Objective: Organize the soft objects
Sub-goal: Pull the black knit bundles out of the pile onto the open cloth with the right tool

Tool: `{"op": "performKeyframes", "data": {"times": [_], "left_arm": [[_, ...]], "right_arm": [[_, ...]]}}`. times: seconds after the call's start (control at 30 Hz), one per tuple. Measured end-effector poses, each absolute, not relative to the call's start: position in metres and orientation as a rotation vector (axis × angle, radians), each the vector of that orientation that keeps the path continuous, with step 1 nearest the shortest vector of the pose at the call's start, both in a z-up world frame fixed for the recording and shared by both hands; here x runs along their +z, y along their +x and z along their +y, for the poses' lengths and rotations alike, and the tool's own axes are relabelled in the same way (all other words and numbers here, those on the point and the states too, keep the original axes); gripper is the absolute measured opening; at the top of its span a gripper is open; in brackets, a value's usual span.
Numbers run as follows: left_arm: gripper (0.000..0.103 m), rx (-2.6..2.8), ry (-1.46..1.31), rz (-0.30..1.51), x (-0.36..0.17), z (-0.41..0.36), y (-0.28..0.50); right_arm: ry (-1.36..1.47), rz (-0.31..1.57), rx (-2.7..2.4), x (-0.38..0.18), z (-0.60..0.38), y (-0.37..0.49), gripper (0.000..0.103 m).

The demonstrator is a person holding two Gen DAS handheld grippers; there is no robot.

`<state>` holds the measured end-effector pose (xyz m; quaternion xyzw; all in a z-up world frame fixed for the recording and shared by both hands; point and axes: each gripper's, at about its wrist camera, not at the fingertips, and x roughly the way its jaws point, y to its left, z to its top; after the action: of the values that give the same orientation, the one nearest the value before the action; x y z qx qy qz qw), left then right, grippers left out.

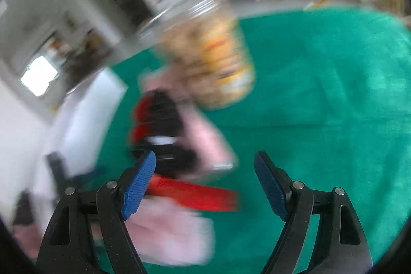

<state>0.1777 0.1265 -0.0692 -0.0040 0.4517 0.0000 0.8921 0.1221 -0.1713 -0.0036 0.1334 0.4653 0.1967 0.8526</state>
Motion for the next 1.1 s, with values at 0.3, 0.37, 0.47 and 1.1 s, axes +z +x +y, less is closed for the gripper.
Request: {"op": "performKeyframes", "data": {"times": [0.3, 0.37, 0.47, 1.1], "left_arm": [[0.103, 0.000, -0.008, 0.937, -0.069, 0.127, 0.178], [0.103, 0.001, -0.008, 0.938, -0.069, 0.127, 0.178], [0.103, 0.002, -0.007, 0.938, -0.069, 0.127, 0.178], [0.103, 0.008, -0.008, 0.938, -0.069, 0.128, 0.179]], "right_arm": [[0.254, 1.087, 0.373, -0.034, -0.104, 0.150, 0.026], [0.276, 1.042, 0.360, -0.018, -0.124, 0.138, 0.026], [0.298, 1.017, 0.346, 0.011, -0.162, 0.125, 0.026], [0.163, 0.874, -0.152, -0.031, -0.271, 0.056, 0.071]]}}
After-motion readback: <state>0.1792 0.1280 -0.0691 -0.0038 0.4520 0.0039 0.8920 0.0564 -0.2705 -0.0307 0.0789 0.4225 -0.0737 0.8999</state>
